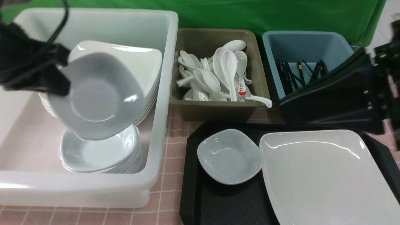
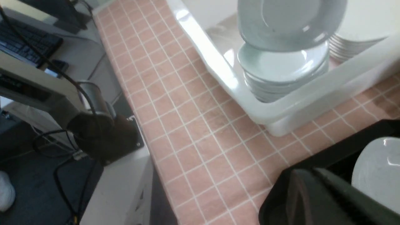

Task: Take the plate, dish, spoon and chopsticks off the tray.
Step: Use the left arm to put the small plate into the large storage box on the left

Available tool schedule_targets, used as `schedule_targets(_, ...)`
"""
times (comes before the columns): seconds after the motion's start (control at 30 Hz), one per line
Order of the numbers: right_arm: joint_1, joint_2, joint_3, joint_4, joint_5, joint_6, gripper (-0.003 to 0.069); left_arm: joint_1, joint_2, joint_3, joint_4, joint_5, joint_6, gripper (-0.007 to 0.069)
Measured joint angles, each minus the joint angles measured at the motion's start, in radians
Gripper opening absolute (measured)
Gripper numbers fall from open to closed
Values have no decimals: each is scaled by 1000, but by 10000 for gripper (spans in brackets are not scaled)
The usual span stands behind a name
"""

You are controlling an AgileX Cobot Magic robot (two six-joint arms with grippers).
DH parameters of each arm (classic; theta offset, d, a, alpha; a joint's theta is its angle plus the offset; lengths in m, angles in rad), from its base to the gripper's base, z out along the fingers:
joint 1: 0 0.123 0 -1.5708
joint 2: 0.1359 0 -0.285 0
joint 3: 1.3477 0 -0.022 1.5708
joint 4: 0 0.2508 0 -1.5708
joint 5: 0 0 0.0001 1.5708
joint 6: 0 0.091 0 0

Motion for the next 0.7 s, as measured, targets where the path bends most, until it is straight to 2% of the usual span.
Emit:
schedule_targets(0.1, 75, 57, -2, -34, -39, 40, 30, 93, 3, 106, -22, -43, 45, 18)
schedule_targets(0.3, 142, 121, -3, -44, -99, 77, 30, 114, 21, 202, -65, -153, 66, 31)
schedule_targets(0.4, 151, 125, -3, -45, -121, 82, 30, 114, 35, 218, -133, -170, 131, 127)
schedule_targets(0.43, 151, 125, -4, -45, -122, 82, 30, 114, 35, 218, -137, -170, 140, 135)
schedule_targets(0.47, 152, 125, -5, -47, -126, 83, 30, 114, 35, 218, -169, -171, 166, 217)
schedule_targets(0.5, 152, 125, -5, -49, -126, 83, 30, 114, 35, 215, -174, -167, 169, 258)
schedule_targets(0.6, 152, 125, -25, -120, -88, 98, 30, 114, 31, 153, -98, -121, 105, 389)
schedule_targets(0.7, 152, 122, -71, -255, -26, 186, 30, 114, 17, 54, 7, -65, 19, 421)
